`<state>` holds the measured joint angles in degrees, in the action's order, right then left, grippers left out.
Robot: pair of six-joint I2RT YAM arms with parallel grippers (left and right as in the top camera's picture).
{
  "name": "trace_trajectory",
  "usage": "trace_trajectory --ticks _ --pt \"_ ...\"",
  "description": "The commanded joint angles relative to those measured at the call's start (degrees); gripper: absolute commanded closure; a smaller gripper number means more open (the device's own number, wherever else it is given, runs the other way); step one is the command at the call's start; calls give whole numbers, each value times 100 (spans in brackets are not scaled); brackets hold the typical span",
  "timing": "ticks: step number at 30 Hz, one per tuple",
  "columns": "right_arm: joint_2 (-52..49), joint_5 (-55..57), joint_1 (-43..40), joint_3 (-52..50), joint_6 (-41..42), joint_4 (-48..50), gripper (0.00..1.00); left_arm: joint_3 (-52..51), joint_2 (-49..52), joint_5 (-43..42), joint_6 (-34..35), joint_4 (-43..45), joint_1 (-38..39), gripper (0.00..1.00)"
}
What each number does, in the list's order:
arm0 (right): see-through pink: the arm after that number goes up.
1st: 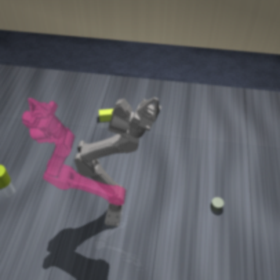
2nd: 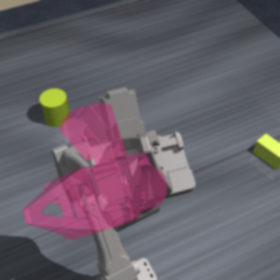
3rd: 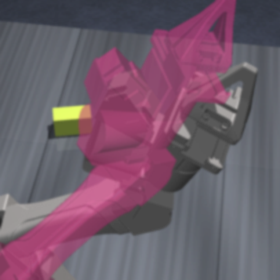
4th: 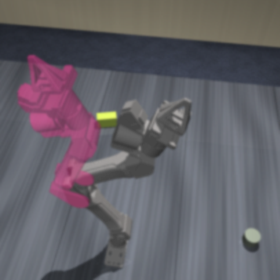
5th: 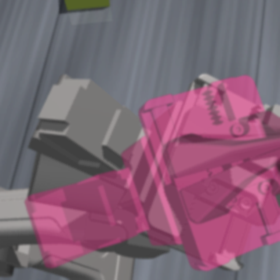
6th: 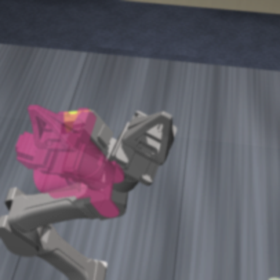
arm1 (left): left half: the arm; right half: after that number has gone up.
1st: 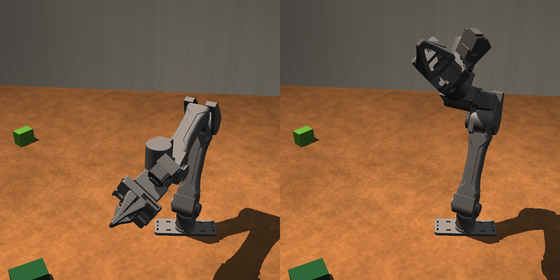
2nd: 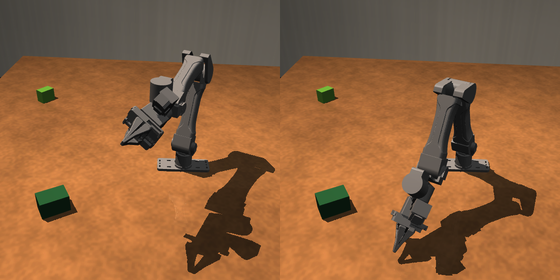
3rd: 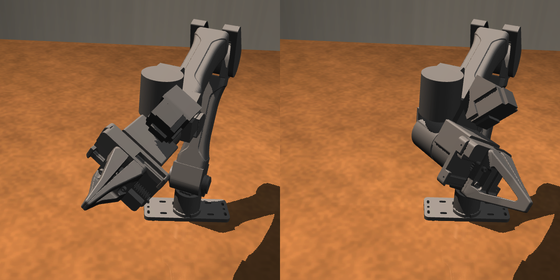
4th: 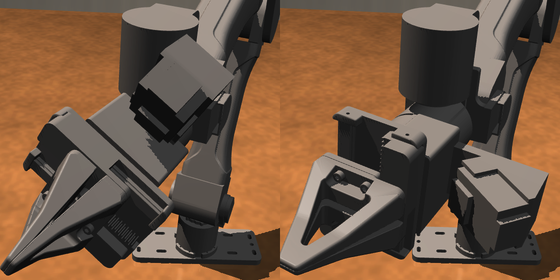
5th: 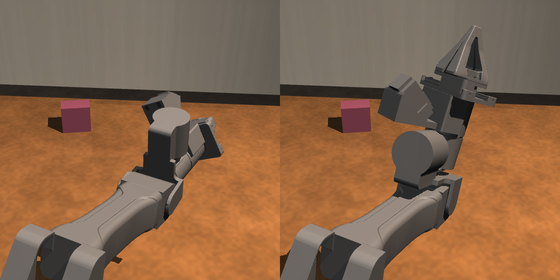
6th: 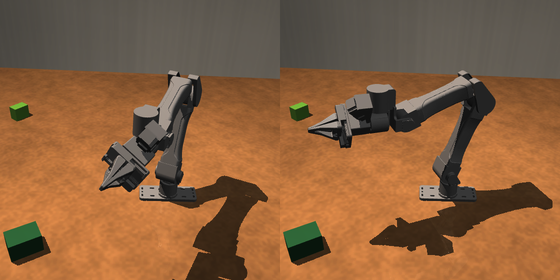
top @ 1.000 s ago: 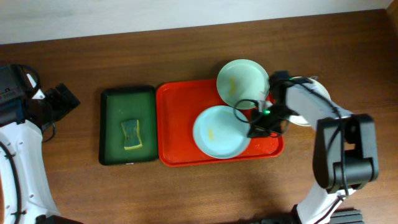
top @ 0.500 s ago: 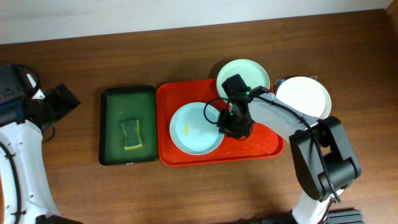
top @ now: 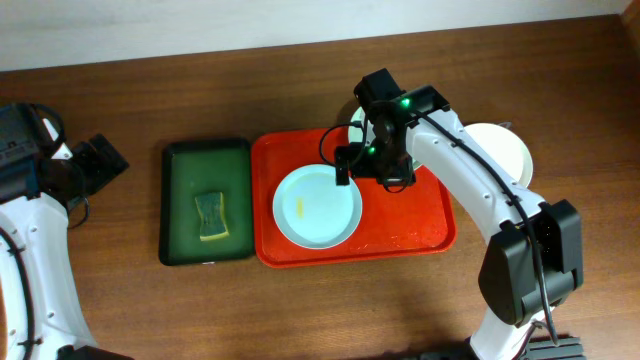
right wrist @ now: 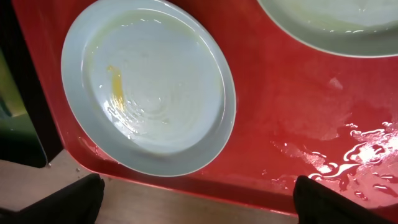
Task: Clean dirty plates on tray and stack at the side
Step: 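Hold the pale green plate rim with the right gripper in the tray center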
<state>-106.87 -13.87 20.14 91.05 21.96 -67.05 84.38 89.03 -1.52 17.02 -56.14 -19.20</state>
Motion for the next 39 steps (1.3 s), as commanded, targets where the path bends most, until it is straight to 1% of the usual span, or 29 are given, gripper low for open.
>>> trace_trajectory --ticks 1,2,3,4,7,9,10,11,12,13,16,21,25,29,30,36,38,39 --pt "74 197 -7 101 -55 -24 31 20 -17 -42 55 9 -31 1" --pt "74 216 -7 101 -52 -79 48 20 -17 -42 55 9 -31 1" --pt "74 214 17 101 -55 -118 77 20 -17 -42 55 9 -31 1" --pt "74 240 50 101 -55 -125 91 20 -17 -42 55 9 -31 1" --pt "74 518 367 11 -74 -131 92 20 -17 -42 55 9 -31 1" --pt "72 1099 719 -195 -48 -20 90 20 -17 -42 55 9 -31 1" --pt "68 1381 839 -317 0 79 84 20 -17 -42 55 9 -31 1" --pt "63 1637 898 -422 188 144 81 20 -17 -42 55 9 -31 1" --pt "63 1996 938 -612 601 267 79 20 -17 -42 55 9 -31 1" --pt "63 2103 905 -756 800 393 78 20 -17 -42 55 9 -31 1" --pt "66 1880 715 -1123 879 763 75 20 -17 -42 55 9 -31 1" --pt "63 1613 603 -1600 876 1408 75 20 -17 -42 55 9 -31 1" --pt "63 1226 603 -2024 876 2173 75 20 -17 -42 55 9 -31 1" --pt "63 1263 603 -2046 876 2275 76 20 -17 -42 55 9 -31 1" --pt "63 1388 603 -2074 876 2280 79 20 -17 -42 55 9 -31 1" --pt "63 1453 603 -2350 876 2616 80 20 -17 -42 55 9 -31 1" --pt "63 1453 603 -2350 879 2621 84 20 -17 -42 55 7 -31 1" --pt "63 1453 603 -2350 879 2618 84 20 -17 -42 55 7 -31 1"
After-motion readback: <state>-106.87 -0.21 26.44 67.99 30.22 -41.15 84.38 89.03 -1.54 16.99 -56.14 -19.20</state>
